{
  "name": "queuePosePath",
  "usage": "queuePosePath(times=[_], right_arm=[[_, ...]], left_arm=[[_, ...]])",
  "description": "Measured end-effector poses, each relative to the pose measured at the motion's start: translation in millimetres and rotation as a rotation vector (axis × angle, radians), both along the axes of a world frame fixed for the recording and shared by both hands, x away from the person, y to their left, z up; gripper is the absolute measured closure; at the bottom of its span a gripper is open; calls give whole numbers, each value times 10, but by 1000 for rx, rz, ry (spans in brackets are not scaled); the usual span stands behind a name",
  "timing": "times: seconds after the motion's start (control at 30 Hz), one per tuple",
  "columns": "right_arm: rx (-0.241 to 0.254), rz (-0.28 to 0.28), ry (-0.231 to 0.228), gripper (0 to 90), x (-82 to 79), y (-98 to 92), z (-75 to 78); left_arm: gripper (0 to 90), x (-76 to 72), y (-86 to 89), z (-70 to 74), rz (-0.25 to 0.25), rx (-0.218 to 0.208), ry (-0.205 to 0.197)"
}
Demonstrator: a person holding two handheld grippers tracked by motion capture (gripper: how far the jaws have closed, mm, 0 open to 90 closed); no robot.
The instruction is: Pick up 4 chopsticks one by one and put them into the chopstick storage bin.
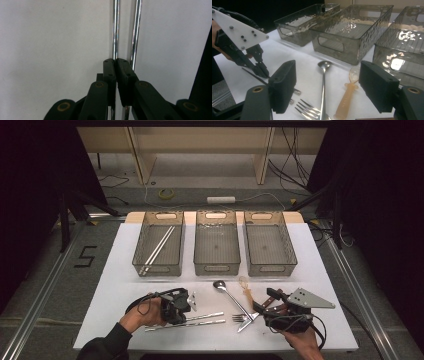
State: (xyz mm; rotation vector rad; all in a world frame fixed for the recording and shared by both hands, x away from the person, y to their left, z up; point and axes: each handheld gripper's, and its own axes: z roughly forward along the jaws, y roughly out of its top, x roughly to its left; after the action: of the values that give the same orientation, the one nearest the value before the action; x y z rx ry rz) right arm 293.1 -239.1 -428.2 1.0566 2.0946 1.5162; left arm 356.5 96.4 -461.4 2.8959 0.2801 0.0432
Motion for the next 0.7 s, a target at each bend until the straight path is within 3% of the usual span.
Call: queuePosePath(times=[0.33,0.7], right_arm=[[3,-1,0,313,1,-5,5],[3,-1,0,313,0,-4,5]], left_arm=[[852,-3,3,9,3,0,-6],[853,40,64,137,92,-48,-28]])
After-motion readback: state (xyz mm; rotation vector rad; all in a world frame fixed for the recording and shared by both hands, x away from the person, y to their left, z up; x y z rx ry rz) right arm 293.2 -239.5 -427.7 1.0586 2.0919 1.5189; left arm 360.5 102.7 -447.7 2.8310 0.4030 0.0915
